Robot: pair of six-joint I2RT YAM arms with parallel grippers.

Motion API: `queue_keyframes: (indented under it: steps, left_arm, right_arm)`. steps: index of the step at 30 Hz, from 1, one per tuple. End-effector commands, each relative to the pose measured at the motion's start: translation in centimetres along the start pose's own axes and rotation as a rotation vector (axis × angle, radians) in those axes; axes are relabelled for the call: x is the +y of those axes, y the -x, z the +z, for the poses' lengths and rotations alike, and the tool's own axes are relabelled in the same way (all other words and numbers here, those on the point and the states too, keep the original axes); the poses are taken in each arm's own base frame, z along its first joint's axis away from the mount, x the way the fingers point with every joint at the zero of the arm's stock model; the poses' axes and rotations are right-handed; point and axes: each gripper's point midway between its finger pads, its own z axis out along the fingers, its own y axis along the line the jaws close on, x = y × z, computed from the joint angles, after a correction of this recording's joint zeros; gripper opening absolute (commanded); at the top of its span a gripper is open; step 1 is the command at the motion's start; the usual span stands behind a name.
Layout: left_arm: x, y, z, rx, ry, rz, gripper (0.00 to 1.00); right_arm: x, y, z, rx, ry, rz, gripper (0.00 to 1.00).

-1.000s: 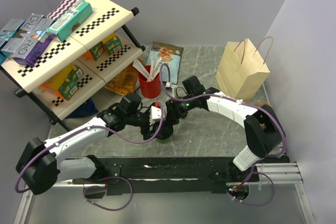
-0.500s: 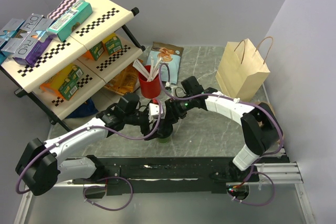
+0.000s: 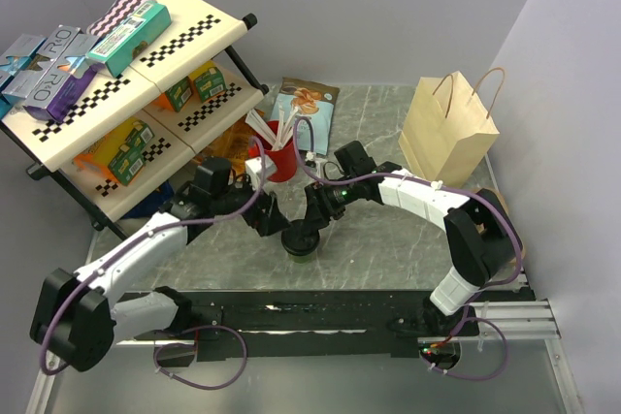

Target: Pack the takeout coffee

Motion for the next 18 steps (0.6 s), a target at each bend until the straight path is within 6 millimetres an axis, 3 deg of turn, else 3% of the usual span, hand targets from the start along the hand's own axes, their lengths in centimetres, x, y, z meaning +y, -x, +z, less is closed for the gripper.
queue_keyframes:
  steps: [1,5,18]
  left_arm:
    - [0.0,0.9,0.2,-0.023,-0.038,-0.311,0.9]
    - [0.1,0.3,0.7,-0.019,-0.091,-0.423,0.87]
    - [-0.3,-2.0,1.8,0.051,-0.179,-0.449,0.78]
  right_arm:
    - [-0.2,0.3,-0.1,-0.017,-0.022,-0.033,0.68]
    - [-0.4,0.1,-0.1,-0.014,-0.027,-0.034,0.68]
    - [-0.4,0.5,-0.5,-0.04,-0.005,-0.021,0.68]
